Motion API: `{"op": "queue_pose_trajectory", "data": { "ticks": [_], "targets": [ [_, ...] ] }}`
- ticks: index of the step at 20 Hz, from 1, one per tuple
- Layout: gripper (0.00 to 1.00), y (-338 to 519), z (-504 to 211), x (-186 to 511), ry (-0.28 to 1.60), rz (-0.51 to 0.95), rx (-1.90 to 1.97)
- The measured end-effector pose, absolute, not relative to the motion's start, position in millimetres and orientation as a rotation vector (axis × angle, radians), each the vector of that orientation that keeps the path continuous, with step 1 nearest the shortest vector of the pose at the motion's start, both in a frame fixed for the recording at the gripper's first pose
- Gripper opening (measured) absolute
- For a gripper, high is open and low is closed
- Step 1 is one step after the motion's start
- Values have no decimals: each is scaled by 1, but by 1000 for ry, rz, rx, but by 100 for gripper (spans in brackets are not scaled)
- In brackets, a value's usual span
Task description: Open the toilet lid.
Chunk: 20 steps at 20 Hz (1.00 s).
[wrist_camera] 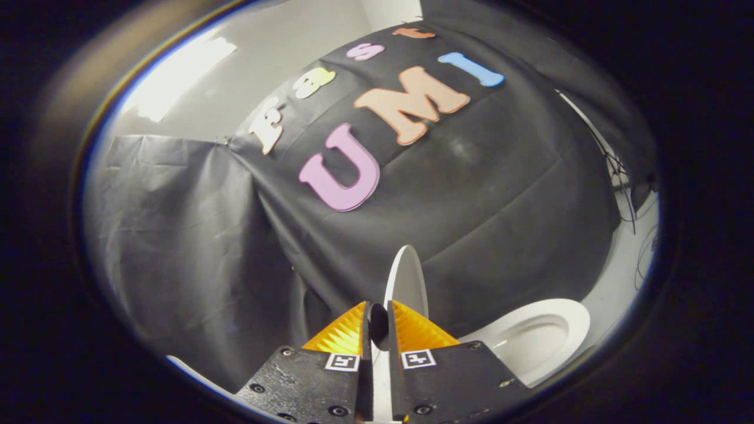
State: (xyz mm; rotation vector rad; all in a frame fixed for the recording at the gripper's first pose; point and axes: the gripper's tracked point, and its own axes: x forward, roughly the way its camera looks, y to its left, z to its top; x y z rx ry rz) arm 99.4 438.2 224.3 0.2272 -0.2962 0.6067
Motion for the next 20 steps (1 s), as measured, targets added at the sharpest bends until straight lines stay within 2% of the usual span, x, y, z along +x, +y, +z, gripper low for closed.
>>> {"op": "queue_pose_trajectory", "data": {
  "ticks": [8, 20],
  "targets": [
    [12, 533, 216, 76, -271, 723, 51],
    [14, 638, 184, 72, -215, 824, -219]
  ]
}}
